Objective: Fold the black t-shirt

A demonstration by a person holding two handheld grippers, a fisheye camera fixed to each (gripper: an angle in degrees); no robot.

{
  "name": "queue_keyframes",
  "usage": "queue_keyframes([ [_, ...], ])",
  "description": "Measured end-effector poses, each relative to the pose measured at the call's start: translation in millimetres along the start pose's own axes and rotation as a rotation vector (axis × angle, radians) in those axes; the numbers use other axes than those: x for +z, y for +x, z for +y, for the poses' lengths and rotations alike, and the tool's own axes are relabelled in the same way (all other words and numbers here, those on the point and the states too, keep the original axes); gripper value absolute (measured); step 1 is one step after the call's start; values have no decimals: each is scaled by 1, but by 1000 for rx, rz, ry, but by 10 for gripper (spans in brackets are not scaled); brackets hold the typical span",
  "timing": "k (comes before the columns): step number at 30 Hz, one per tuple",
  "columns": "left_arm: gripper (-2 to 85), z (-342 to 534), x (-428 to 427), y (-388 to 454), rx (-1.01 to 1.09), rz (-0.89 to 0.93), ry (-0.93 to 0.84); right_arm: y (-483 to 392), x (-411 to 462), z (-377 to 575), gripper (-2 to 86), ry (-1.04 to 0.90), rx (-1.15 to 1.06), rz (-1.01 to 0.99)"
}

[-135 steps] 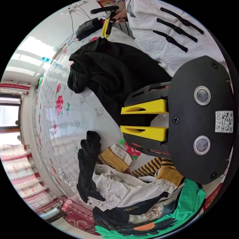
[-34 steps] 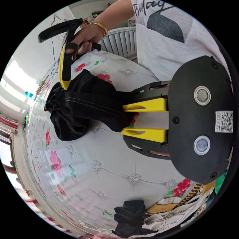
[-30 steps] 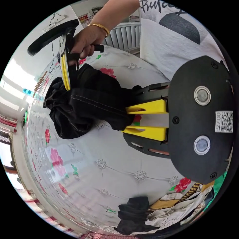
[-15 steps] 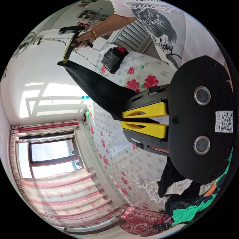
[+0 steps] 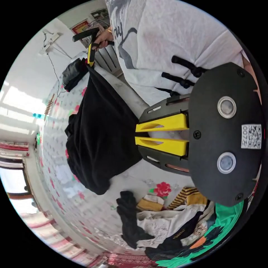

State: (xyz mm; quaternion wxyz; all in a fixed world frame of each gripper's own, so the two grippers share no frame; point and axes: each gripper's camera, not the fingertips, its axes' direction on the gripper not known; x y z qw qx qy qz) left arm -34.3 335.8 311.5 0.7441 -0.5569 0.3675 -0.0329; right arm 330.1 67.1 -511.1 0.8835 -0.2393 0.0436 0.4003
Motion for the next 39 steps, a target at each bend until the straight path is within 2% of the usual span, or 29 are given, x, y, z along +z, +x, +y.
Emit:
queue_keyframes([
  [4,55,21,35,-18,-160,4,-95,10,10,-9,-2,-56,-29,11],
  [6,62,22,39,-21,-196,1,-83,15,6,-18,-2,-58,-46,4],
  [11,80,1,58,-25,-215,-17,-57,26,-3,-39,-2,-59,-64,-19],
  [15,86,-26,87,-27,-228,19,-122,29,-7,-49,-2,-66,-76,-10],
  [18,23,-40,82,-21,-225,41,-107,31,-13,-57,-2,-63,-89,0],
  [20,2,-50,66,-8,-185,53,-57,33,-17,-63,-2,-60,-95,1],
  [22,-2,-67,25,29,-50,49,133,35,-18,-67,-2,-58,-98,-4],
  [26,12,-96,-1,75,123,-30,276,35,-14,-77,-2,-74,-103,-23],
  [30,44,-108,31,58,12,23,140,29,-16,-84,-1,-83,-141,-6],
  [33,54,-75,29,48,-66,19,175,32,-19,-85,-1,-99,-145,31],
  [39,64,-41,33,71,-10,-41,104,51,-22,-78,-1,-101,-80,-30],
])
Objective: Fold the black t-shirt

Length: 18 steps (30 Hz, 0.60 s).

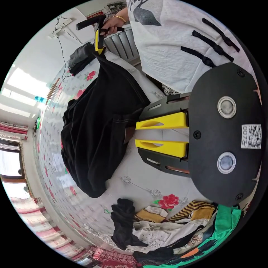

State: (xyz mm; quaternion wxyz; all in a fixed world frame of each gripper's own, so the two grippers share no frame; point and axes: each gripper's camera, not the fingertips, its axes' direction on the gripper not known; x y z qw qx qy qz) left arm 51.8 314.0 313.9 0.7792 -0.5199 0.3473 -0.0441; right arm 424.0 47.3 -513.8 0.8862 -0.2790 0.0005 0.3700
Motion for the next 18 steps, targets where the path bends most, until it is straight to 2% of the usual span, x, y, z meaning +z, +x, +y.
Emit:
queue_keyframes([
  [5,85,-32,3,49,151,-18,0,-5,-10,-6,-1,10,-9,-18],
  [7,97,-46,18,70,200,-75,-55,-10,-14,-9,-1,8,-26,-7],
  [11,88,-56,57,66,116,-121,-205,-16,-24,-8,-1,2,-37,-9],
  [13,50,-51,66,53,26,-164,-263,-18,-28,-5,-1,-2,-36,-11],
  [18,-4,-17,11,24,-88,-136,-106,-21,-48,6,-1,8,-37,14],
])
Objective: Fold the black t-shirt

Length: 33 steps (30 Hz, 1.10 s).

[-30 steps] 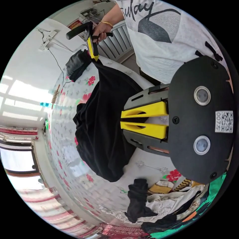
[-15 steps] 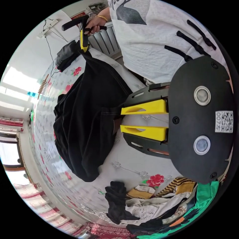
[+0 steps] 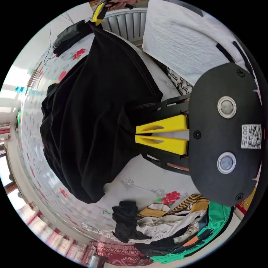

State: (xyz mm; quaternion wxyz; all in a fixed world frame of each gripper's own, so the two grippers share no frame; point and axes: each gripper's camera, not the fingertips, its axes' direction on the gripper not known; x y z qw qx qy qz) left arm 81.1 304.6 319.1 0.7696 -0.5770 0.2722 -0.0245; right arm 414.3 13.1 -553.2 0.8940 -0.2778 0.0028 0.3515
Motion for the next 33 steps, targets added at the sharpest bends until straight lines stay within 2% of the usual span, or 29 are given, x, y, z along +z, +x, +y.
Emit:
queue_keyframes([
  [3,-8,36,-44,-45,-168,68,113,-1,-27,5,-1,60,6,0],
  [5,-9,61,-81,-75,-284,142,215,-12,-71,10,-1,232,-20,10],
  [8,-10,105,-171,-118,-432,221,472,-33,-147,13,-2,438,-98,-12],
  [10,-10,143,-261,-139,-461,284,749,-51,-201,16,-2,570,-180,-43],
  [12,-10,171,-329,-141,-409,274,949,-75,-253,23,-2,703,-267,-43],
  [15,-10,204,-402,-126,-360,44,1128,-111,-313,33,-2,858,-394,-40],
  [17,-9,206,-414,-127,-376,-42,1116,-126,-329,29,-2,869,-433,-5],
  [20,-8,177,-375,-149,-391,44,928,-123,-309,5,-2,763,-383,15],
  [23,-4,133,-285,-157,-418,169,642,-112,-262,-23,-2,563,-302,48],
  [25,16,104,-199,-140,-402,241,382,-109,-230,-34,-2,449,-274,78],
  [28,61,87,-111,-107,-361,298,161,-113,-184,-45,-2,316,-261,140],
  [33,79,70,-48,-81,-297,347,59,-121,-149,-64,-2,200,-253,236],
])
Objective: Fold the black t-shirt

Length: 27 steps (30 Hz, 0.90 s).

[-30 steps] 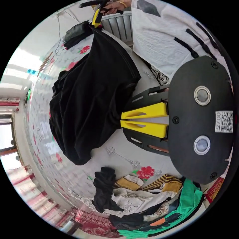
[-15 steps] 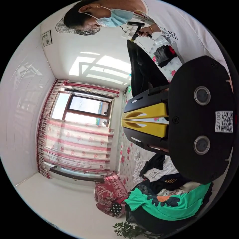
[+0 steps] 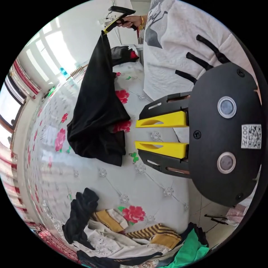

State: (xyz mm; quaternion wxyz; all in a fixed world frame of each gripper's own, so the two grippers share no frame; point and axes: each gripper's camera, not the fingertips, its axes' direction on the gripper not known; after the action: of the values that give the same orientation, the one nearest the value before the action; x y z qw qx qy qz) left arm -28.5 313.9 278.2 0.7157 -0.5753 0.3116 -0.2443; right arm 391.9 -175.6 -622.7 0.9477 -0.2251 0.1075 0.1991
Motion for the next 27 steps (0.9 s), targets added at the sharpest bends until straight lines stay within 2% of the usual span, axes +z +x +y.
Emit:
queue_keyframes([
  [5,95,-39,22,16,151,38,-30,1,10,-24,-2,-19,10,-33],
  [11,108,-85,80,25,179,85,-225,0,15,-40,-2,-30,22,-42],
  [13,37,-94,76,23,170,-30,-206,1,15,-43,-2,-36,24,-44],
  [17,-3,-101,61,7,209,75,-226,11,12,-49,-2,-44,41,-40],
  [20,-8,-95,-1,-24,148,230,-63,21,0,-48,-2,-47,36,-14],
  [22,-9,-82,-72,-58,77,410,110,28,-13,-45,-2,-51,17,-6],
  [25,-10,-62,-167,-91,76,516,353,49,-35,-41,-2,-35,47,-23],
  [27,-10,-54,-207,-105,79,492,447,63,-43,-42,-2,-13,71,-62],
])
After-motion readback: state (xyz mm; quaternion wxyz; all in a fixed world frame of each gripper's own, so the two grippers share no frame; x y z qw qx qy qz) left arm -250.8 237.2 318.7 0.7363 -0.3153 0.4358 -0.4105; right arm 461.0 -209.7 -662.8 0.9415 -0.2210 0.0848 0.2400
